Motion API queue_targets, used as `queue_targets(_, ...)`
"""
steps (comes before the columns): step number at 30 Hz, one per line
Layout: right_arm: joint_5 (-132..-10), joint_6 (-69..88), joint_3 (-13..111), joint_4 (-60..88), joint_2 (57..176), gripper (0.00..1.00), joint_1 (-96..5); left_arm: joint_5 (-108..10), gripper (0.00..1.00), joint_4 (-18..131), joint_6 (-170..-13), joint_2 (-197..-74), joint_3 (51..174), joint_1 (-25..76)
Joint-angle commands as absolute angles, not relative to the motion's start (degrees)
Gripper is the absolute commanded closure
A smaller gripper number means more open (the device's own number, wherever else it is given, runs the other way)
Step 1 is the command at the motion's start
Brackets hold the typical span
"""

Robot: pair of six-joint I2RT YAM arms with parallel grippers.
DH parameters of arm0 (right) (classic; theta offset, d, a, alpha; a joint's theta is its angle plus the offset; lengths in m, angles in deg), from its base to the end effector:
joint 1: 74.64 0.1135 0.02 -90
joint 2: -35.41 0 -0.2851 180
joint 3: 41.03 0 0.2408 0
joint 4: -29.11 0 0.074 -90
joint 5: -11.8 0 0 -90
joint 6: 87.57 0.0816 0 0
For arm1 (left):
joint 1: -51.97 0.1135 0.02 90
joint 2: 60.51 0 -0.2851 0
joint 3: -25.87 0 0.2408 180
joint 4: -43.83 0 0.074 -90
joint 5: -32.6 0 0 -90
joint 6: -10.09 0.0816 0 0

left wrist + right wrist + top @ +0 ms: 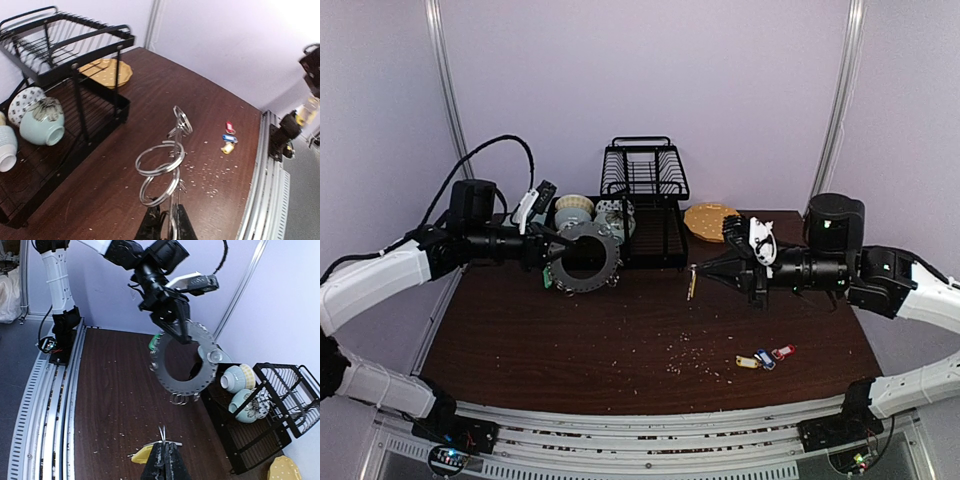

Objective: Put the keys on the keyring

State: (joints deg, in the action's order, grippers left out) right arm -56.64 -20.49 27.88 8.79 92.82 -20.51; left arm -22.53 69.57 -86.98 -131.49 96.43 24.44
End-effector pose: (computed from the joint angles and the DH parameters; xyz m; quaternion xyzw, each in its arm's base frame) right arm 0.1225 0.2206 0.3787 -0.5598 0.5078 0.3087 0.5774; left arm 0.2395 -0.1774 0.3191 0.2997 0.7688 -0.3928 0.4060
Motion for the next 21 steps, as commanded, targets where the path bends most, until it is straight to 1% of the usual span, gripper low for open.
queue_targets(1, -65.2, -24.7, 34.3, 4.6, 95.0, 1.0, -20.4, -23.3, 1.0, 80.2, -85.1, -126.3, 100.7, 16.7)
queue_targets(4, -70.7, -27.9, 36.6, 4.6, 96.0, 1.0, -19.8, -23.1, 1.0, 84.3, -85.5, -126.2, 103.9, 11.7)
queue_targets(7, -75.3, -31.8, 38.9, 4.7, 97.1, 1.0, -18.6, -21.8, 1.0, 85.0, -85.8, -126.7, 106.1, 7.1)
queue_targets(12, -78.7, -37.0, 41.4, 2.7, 98.2, 1.0, -15.5, -21.7, 1.0, 86.8, -85.4, -129.8, 110.6, 0.4)
queue_targets(15, -79.1, -40.2, 40.8, 2.0, 98.1, 1.0, -13.1, -20.6, 1.0, 88.7, -84.9, -131.4, 113.2, -0.6)
queue_targets(21, -74.7, -43.5, 39.9, 1.1, 97.9, 1.0, -11.2, -19.8, 1.0, 89.1, -84.7, -132.2, 116.2, -1.6)
